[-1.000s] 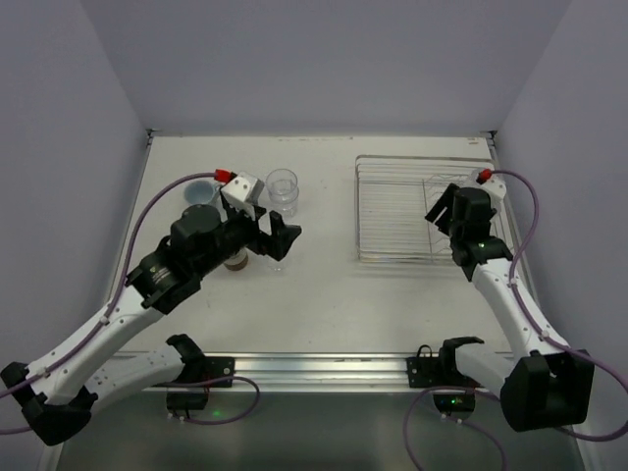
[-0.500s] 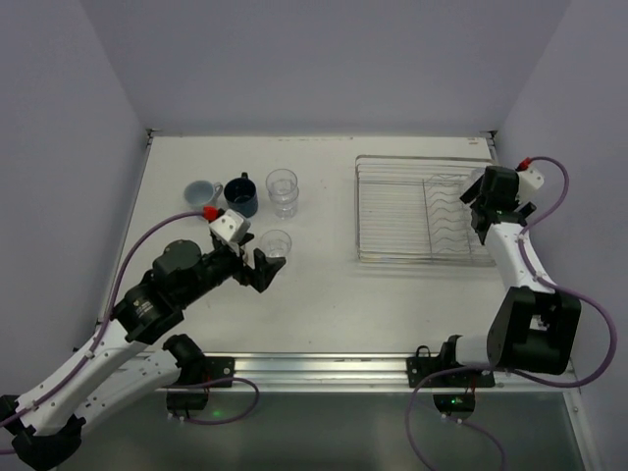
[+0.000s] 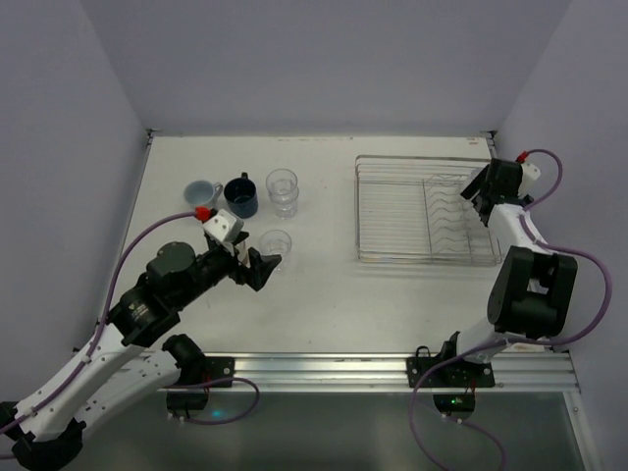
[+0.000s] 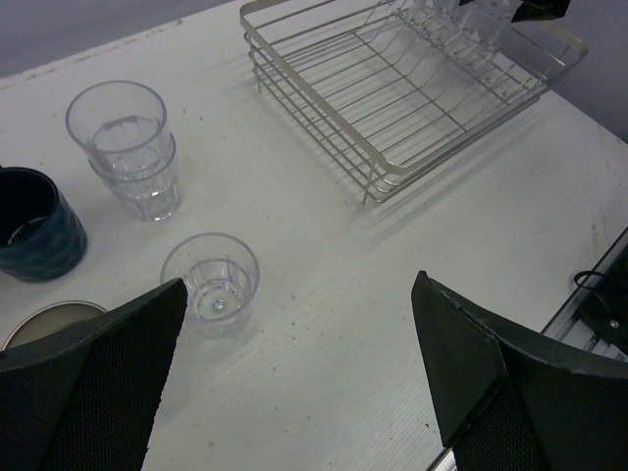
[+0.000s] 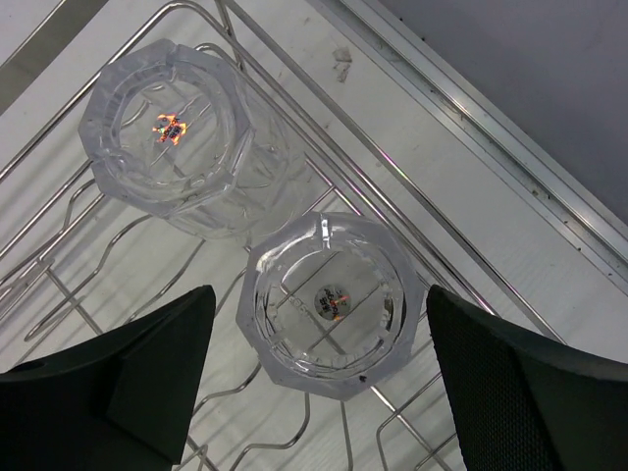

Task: Unload the cups from the dish rack

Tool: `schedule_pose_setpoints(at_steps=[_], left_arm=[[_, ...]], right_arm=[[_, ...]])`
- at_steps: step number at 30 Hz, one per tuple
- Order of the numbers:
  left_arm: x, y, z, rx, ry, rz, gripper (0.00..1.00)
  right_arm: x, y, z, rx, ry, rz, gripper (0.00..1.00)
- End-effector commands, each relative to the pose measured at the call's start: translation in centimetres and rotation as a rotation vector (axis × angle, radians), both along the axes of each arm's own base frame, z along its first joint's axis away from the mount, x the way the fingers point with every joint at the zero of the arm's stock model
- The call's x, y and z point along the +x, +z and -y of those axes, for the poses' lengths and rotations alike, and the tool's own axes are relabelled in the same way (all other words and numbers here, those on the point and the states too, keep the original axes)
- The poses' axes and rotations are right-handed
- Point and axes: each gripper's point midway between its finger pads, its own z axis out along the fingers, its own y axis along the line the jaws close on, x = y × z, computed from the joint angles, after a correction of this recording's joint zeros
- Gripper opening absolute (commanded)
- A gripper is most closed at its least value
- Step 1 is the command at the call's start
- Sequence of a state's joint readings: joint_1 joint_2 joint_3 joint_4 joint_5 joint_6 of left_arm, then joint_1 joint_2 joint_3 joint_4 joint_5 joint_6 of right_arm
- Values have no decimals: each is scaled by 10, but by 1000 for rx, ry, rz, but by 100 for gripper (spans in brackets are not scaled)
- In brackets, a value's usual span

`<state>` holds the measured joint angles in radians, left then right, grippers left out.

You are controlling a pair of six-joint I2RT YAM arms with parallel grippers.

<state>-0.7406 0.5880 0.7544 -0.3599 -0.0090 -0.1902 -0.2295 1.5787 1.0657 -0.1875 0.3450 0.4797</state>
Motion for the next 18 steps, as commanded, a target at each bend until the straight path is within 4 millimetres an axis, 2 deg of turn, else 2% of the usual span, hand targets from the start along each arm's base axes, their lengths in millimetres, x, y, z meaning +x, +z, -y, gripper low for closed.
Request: schedule_pose_setpoints(at_steps=[1,3,7,12,18], left_arm=[[0,3,3,-9,-20,7,100],[2,2,2,-9,-17,4,100],[3,0,4,-8,-27,-4,100],[6,-2,2,-3,-13,-10,100],[7,-2,2,-3,-13,-12,100]], right_arm=[[8,16,0,-13,21,51,91],[5,28,-1,-19,20,96,91],[8,33,1,-39,33,103,93],[13,5,7,-35,16,16,92],[15,-5,8,-25,24,-24,84]])
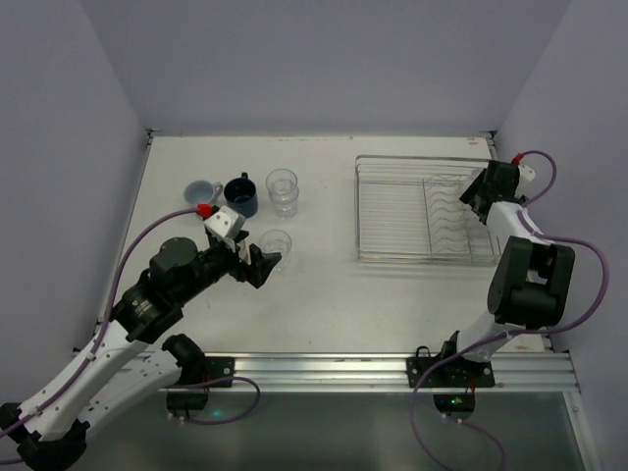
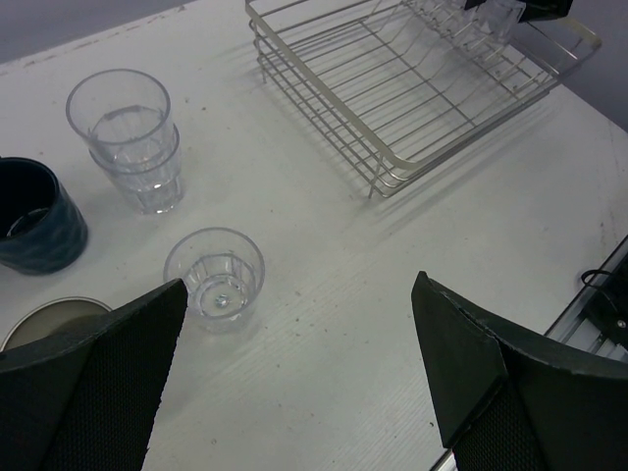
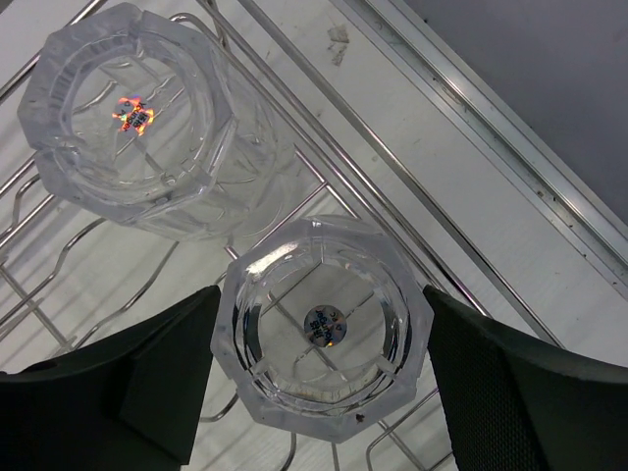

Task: Unload the cups from the dish rack

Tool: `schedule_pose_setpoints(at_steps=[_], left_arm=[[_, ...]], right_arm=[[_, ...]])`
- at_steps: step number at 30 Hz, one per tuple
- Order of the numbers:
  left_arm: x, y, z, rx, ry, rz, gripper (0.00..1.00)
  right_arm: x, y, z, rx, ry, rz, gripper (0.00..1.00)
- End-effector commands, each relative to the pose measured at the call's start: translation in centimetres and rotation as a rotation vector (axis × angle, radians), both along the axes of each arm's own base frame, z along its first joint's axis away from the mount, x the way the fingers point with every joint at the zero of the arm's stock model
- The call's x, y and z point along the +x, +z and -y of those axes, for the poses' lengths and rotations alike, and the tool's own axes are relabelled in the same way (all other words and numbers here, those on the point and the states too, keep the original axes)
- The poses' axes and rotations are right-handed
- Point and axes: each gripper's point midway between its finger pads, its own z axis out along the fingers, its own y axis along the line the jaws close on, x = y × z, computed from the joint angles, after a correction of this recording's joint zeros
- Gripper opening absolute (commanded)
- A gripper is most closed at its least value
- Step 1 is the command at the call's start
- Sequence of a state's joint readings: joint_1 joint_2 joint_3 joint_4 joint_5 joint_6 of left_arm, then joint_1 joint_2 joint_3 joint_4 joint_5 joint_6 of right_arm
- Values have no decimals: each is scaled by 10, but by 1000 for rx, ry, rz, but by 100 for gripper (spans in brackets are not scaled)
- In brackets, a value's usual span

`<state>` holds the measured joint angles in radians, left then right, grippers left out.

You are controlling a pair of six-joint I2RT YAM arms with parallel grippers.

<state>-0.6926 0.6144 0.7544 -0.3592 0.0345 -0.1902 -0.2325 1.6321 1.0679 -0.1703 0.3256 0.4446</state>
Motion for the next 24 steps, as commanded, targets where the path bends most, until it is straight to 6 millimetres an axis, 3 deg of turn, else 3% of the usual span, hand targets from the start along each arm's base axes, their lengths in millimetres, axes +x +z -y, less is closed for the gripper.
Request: schedule_pose_setpoints(at_steps=[1,3,5,8,10,14,17,21,24], left_arm=[[1,4,3,-13,-20,13,100],[1,4,3,-13,-17,11,100],[2,4,1,-13,-5,11,100],[4,4,0,-14,-1,11,100],[4,3,2,-13,-9,7,100],[1,3,8,-18,-45,1,100],[0,4,12,-24,-70,-3,100],[0,9,16,-46,-81,-3,100],[-2,17,23,-86,-107,-15,100]], right_arm=[[12,13,8,-21,-11,19,83],[14,12,8,-15,-15,16,80],[11,12,8,-9,-23,20,58],[7,30,7,-21,-32,70,44],[3,42,7,-28,-40,103,43],[-6,90,-1,-27,-33,239,40],[-14,108,-7,-18,-21,307,30],[-28,123,-17,9,-11,355,29],[-35,140,-38,74,51,448,27]])
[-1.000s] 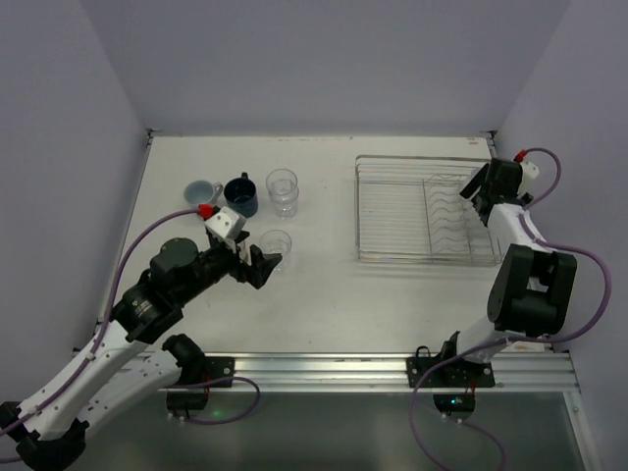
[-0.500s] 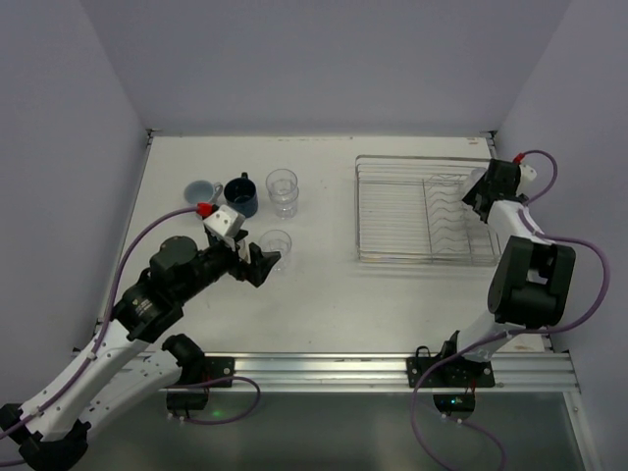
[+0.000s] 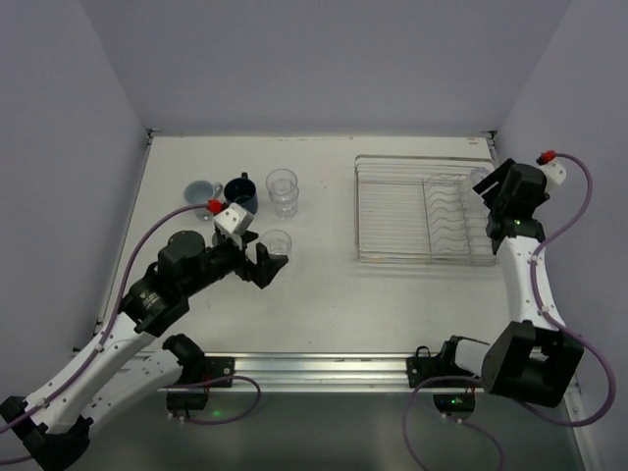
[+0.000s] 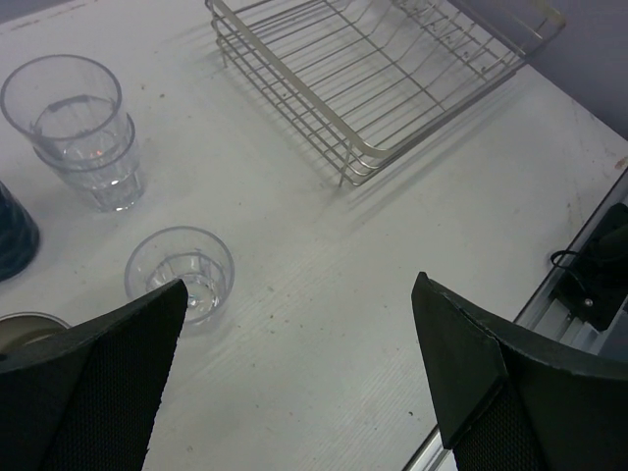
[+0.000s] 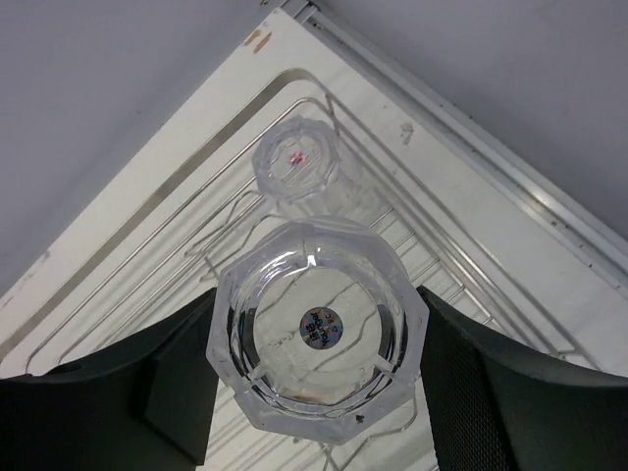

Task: Unload the cups from the dish rack

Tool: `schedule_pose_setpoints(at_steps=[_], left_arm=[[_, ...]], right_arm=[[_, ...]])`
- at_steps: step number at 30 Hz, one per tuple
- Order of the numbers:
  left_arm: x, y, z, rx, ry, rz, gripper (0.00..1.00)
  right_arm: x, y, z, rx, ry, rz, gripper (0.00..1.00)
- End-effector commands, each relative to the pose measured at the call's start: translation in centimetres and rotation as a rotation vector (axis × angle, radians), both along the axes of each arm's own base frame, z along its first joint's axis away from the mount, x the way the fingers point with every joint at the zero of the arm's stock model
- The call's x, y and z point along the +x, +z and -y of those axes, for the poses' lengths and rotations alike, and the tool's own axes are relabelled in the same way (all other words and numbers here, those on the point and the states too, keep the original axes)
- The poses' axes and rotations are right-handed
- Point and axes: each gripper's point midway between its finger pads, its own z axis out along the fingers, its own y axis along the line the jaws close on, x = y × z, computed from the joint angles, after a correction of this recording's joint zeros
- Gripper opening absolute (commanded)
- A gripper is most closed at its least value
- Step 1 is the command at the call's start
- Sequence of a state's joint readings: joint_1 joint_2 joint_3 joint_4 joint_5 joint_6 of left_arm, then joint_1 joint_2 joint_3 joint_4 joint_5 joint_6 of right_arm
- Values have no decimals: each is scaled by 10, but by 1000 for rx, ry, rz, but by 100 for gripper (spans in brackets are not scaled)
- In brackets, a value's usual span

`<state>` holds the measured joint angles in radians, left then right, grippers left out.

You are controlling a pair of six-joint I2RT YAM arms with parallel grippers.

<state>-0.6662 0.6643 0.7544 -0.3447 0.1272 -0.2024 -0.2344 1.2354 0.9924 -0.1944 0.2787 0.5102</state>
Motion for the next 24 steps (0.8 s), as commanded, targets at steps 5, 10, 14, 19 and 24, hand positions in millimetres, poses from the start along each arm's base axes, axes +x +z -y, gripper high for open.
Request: schedule_pose_setpoints(at_steps=[5,10,14,19,24], left_arm=[[-8,39,36,-170,-146,-26,100],[-13,41,70,-302,-273,-135,100],[-4,55,89,-400,-318,-135,99],[0,57,115,-489,-397,-212,94],[0,63,139,-539,-454,-232,84]], right_arm=[[-11,44,-93,263,351,286,24],[-36,68,-178,456,686,406,22],[-73,95,-249,600,969,460,24],[-108,101,-303,740,1195,480,24],[-119,87,-332,826,1303,438,24]])
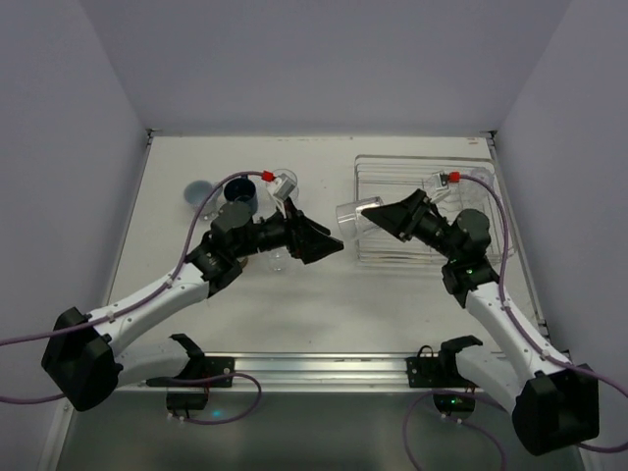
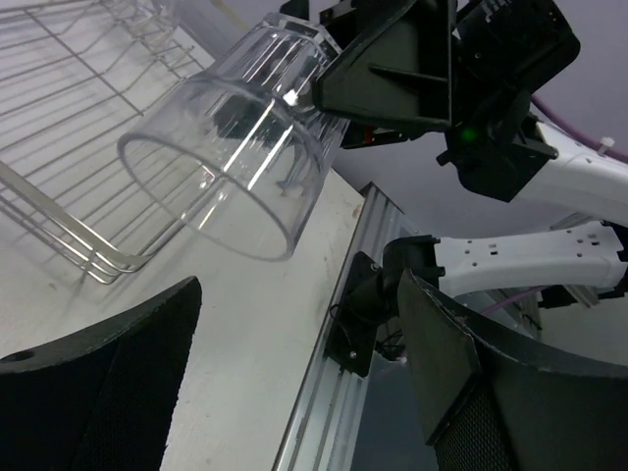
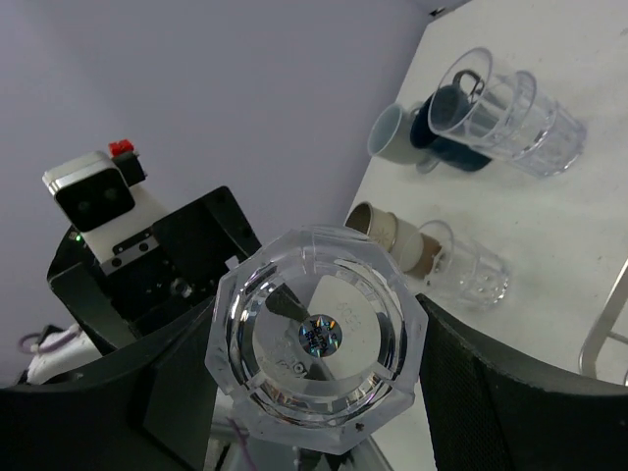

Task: Unload the cups from the dish rack

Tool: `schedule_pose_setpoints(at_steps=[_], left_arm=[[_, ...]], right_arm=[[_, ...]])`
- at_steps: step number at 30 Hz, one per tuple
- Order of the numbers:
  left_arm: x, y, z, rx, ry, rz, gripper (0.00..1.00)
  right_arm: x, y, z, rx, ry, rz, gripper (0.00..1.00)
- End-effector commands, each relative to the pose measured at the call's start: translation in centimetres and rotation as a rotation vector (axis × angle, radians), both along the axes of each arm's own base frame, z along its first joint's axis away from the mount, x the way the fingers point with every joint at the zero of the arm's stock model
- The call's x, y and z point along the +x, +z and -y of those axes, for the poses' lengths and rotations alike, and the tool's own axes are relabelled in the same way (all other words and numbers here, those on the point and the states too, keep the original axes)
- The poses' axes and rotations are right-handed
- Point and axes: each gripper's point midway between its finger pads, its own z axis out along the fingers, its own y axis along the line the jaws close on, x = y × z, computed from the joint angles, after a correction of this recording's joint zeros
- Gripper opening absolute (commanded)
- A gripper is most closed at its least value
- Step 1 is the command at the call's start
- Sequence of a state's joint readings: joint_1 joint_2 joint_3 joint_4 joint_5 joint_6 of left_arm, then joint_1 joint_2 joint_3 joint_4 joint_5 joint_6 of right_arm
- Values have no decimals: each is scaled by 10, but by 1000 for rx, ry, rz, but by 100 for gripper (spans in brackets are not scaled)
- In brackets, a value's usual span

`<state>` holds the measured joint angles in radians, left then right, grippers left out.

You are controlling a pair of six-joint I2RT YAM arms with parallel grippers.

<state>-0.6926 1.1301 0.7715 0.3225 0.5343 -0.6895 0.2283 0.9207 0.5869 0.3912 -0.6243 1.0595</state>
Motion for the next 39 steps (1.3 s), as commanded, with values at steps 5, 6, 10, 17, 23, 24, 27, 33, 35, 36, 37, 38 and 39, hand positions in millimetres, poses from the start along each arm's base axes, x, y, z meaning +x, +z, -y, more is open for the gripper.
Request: schedule_pose_setpoints(at_steps=[5,6,10,17,23,24,27,33,35,36,37,38,39], left_arm=[[-5,29,27,-124,-78,32,75],[-6,30,28,-133,-87,33,74],[-8,40,30,-166,-89,70,51],[8,33,17,-95,38,98,0],[28,18,-17,153,224,133,0],[29,19,-24,184,253,146,0],[31,5,-53,331,339,144,0],[41,-17,-103,654,468,129,0],[37,-36,-117,778,465,89,0],[39,-45,-118,824,458,76,0],[37,-55,-122,879,435,65,0],[37,-60,-123,906,426,57,0],[40,-69,-123,943,419,42,0]], right_arm=[[-23,10,-34,111,197,40,24],[-21,6,-36,109,194,27,24],[-22,-11,-53,117,246,-27,24],[-23,-20,-67,115,271,-50,33],[-12,-43,-63,-22,204,-76,99],[-15,-48,-60,-50,192,-100,99],[-13,-57,-51,-127,137,-98,99],[-15,-70,-31,-278,56,-62,99],[-14,-67,-23,-303,16,-43,99],[-14,-69,-19,-320,-5,-49,99],[-8,-71,-10,-346,-66,-43,99],[-6,-69,-4,-352,-105,-33,99],[-5,-69,1,-363,-132,-34,99]])
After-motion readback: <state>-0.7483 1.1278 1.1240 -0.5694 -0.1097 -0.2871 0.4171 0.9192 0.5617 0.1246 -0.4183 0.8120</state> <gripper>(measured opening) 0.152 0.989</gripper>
